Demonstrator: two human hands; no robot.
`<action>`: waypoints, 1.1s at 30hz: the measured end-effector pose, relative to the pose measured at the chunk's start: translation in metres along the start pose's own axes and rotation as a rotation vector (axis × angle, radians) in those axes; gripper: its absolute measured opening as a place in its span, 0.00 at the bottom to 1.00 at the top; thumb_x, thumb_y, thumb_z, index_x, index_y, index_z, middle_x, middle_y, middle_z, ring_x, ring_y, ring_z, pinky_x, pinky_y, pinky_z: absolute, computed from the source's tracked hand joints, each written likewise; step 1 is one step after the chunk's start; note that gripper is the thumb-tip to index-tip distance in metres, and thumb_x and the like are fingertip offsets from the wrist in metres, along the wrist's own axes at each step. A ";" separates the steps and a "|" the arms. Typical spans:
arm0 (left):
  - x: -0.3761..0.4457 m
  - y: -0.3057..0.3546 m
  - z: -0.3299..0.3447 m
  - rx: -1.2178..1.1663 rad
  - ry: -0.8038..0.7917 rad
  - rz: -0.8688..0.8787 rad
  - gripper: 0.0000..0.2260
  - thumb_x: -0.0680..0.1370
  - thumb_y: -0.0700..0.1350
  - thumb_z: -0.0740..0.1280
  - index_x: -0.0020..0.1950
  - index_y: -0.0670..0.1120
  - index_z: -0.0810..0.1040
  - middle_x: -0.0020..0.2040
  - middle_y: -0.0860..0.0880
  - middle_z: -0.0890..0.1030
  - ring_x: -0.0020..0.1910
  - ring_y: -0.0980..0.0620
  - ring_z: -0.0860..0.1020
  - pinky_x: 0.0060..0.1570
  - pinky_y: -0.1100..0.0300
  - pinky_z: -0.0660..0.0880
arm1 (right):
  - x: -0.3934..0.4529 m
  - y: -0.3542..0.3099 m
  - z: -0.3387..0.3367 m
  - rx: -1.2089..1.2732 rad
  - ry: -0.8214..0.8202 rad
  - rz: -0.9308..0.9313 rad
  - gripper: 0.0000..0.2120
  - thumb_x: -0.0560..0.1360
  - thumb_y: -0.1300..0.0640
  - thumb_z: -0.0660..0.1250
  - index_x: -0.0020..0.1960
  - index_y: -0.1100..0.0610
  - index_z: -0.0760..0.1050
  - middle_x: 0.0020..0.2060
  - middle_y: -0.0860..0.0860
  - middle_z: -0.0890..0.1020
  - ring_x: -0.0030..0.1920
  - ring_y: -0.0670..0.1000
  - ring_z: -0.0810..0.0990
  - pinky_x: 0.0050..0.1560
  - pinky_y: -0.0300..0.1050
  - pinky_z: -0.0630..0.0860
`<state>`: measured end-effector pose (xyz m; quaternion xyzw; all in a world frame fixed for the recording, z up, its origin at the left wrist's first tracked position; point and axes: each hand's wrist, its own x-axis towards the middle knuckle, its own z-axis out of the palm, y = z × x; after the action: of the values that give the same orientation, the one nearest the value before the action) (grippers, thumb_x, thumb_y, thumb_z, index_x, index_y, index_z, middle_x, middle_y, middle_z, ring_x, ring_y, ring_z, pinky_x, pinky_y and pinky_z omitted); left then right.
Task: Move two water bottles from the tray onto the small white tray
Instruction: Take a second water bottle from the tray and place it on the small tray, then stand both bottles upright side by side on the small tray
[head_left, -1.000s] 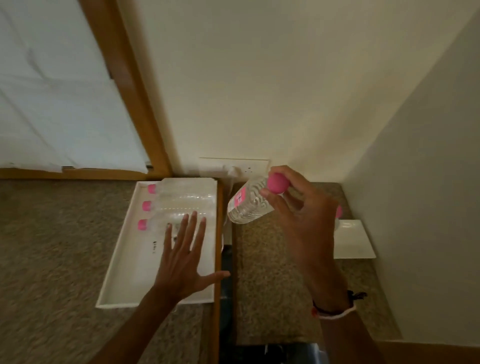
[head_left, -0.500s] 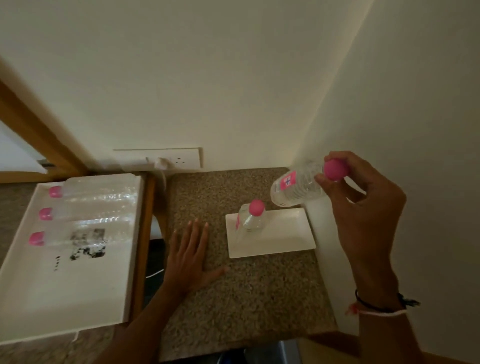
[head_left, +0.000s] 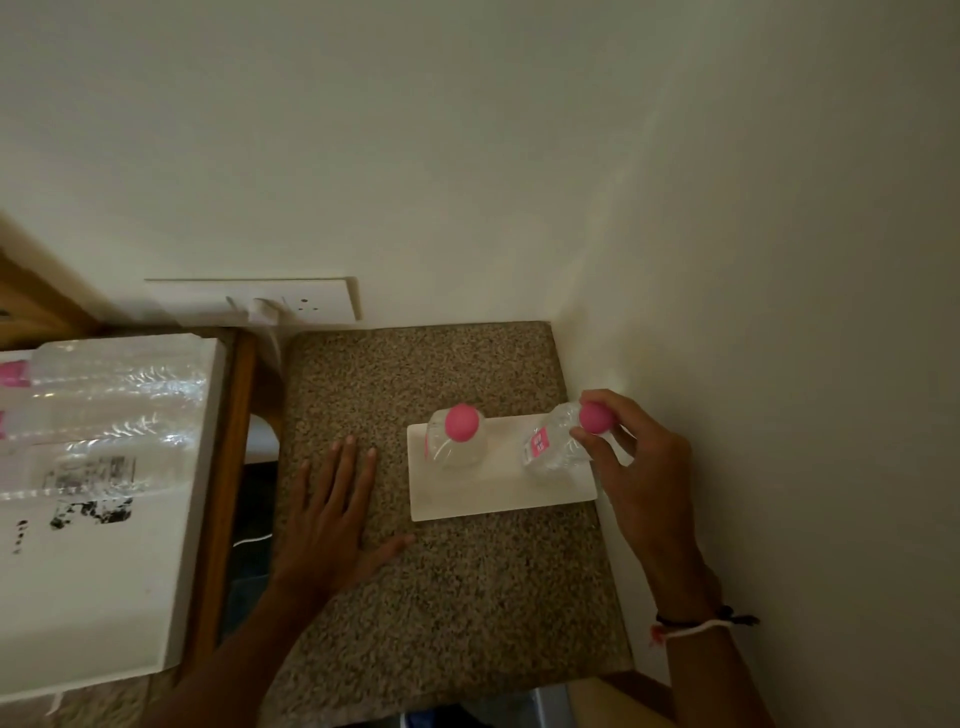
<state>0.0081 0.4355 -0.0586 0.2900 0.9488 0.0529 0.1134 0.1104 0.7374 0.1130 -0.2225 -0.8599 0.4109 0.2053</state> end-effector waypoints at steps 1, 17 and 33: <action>0.000 0.000 0.000 0.002 -0.003 0.000 0.53 0.68 0.80 0.55 0.81 0.47 0.48 0.83 0.43 0.48 0.82 0.44 0.47 0.79 0.42 0.39 | 0.000 0.002 0.000 -0.005 -0.010 0.000 0.18 0.73 0.61 0.75 0.63 0.55 0.80 0.58 0.51 0.85 0.58 0.50 0.83 0.60 0.57 0.82; -0.002 0.002 -0.017 -0.007 0.015 0.021 0.44 0.74 0.75 0.47 0.81 0.48 0.52 0.82 0.42 0.52 0.82 0.43 0.51 0.79 0.39 0.52 | 0.003 0.001 0.011 -0.037 -0.040 -0.027 0.23 0.74 0.60 0.74 0.68 0.58 0.75 0.61 0.50 0.81 0.60 0.48 0.79 0.63 0.44 0.77; 0.036 0.060 -0.063 -0.957 -0.138 -0.342 0.20 0.80 0.34 0.65 0.71 0.40 0.70 0.59 0.37 0.81 0.48 0.45 0.82 0.41 0.54 0.84 | -0.046 0.047 0.058 -0.122 -0.067 0.431 0.39 0.67 0.42 0.77 0.73 0.52 0.67 0.65 0.52 0.77 0.66 0.54 0.75 0.66 0.55 0.75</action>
<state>-0.0039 0.5034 0.0057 0.0492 0.8425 0.4427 0.3029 0.1268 0.7034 0.0340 -0.3993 -0.8222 0.3995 0.0703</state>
